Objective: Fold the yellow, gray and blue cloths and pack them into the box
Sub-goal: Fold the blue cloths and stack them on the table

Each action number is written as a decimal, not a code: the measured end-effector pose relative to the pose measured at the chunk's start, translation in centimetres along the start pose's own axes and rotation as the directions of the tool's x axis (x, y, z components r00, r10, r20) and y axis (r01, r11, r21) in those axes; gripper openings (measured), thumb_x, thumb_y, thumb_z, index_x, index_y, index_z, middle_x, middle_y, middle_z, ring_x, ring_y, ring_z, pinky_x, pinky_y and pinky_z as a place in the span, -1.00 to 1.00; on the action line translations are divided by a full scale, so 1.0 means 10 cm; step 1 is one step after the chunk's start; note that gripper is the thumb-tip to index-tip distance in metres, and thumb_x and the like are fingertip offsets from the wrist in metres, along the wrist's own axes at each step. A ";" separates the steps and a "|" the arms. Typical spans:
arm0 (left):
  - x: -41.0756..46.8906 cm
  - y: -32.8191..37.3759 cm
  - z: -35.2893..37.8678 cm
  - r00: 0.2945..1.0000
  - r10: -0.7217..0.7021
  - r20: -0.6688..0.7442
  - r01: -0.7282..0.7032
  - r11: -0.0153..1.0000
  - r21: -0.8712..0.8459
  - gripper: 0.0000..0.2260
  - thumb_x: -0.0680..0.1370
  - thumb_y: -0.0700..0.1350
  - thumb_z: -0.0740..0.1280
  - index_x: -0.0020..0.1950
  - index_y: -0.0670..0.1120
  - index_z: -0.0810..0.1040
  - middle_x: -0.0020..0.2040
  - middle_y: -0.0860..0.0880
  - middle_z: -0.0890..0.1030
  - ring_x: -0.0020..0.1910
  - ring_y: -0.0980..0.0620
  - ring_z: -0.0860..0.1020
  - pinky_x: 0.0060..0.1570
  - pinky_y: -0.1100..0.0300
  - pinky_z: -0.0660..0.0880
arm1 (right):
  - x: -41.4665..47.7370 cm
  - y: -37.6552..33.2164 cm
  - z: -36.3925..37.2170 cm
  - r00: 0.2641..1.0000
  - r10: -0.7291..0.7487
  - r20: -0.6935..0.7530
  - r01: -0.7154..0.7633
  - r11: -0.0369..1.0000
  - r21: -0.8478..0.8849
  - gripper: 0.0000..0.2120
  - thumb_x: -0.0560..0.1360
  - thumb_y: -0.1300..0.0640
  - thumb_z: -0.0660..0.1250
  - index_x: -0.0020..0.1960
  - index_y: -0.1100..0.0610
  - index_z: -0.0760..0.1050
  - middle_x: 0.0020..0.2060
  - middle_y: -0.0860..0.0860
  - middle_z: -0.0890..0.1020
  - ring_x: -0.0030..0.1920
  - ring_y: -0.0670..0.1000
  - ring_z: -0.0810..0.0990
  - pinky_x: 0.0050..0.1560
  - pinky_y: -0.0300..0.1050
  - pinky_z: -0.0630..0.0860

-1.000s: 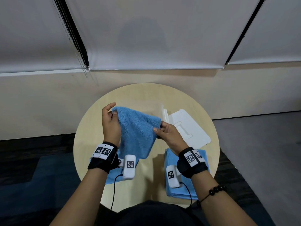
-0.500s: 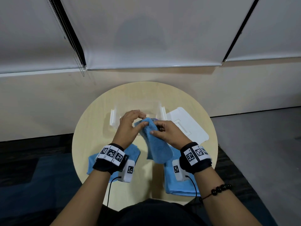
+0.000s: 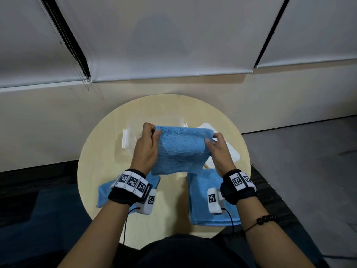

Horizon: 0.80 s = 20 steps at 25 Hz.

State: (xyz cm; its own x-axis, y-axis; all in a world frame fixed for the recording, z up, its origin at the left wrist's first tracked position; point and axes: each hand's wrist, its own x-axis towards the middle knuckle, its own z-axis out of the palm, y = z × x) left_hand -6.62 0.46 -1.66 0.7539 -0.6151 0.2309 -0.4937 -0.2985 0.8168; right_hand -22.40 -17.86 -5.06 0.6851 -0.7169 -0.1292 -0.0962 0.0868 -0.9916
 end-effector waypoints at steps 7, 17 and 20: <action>-0.36 0.06 0.74 0.970 -0.232 -0.075 0.223 0.968 -0.116 -0.77 0.72 0.07 0.01 0.05 -0.08 0.25 -0.33 0.04 0.38 -0.40 0.17 0.38 -0.41 0.24 0.26 | -0.23 0.12 -0.24 0.954 -0.169 -0.249 0.024 0.868 -0.495 -0.90 0.71 -0.06 0.05 0.07 -0.06 0.25 -0.32 -0.01 0.54 -0.34 -0.05 0.51 -0.38 -0.12 0.35; -0.83 -0.16 1.56 0.828 -0.528 0.189 0.540 0.842 -0.015 -0.75 0.72 0.04 0.02 0.08 -0.14 0.28 -0.17 -0.04 0.49 -0.24 0.04 0.46 -0.36 0.15 0.26 | -0.51 0.71 -0.98 0.944 0.218 -0.246 -0.324 0.750 -0.576 -0.83 0.70 -0.02 0.10 0.07 0.09 0.29 -0.19 0.06 0.55 -0.20 0.09 0.53 -0.31 -0.10 0.34; -0.84 -0.20 1.67 0.786 -0.586 0.198 0.595 0.803 0.015 -0.72 0.71 0.06 0.04 0.12 -0.16 0.29 -0.15 -0.05 0.49 -0.16 -0.13 0.50 -0.27 0.09 0.34 | -0.45 0.75 -1.07 0.905 0.382 -0.187 -0.414 0.690 -0.594 -0.62 0.68 -0.17 0.09 0.20 0.15 0.34 0.04 0.12 0.57 -0.01 0.16 0.56 -0.13 -0.04 0.38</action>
State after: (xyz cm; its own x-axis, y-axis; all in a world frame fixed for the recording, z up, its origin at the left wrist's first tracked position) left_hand -19.24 -5.94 -14.10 0.7960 -0.4526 -0.4019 0.0458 -0.6171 0.7856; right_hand -33.93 -21.33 -11.79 0.4481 -0.7452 -0.4939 -0.7790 -0.0544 -0.6246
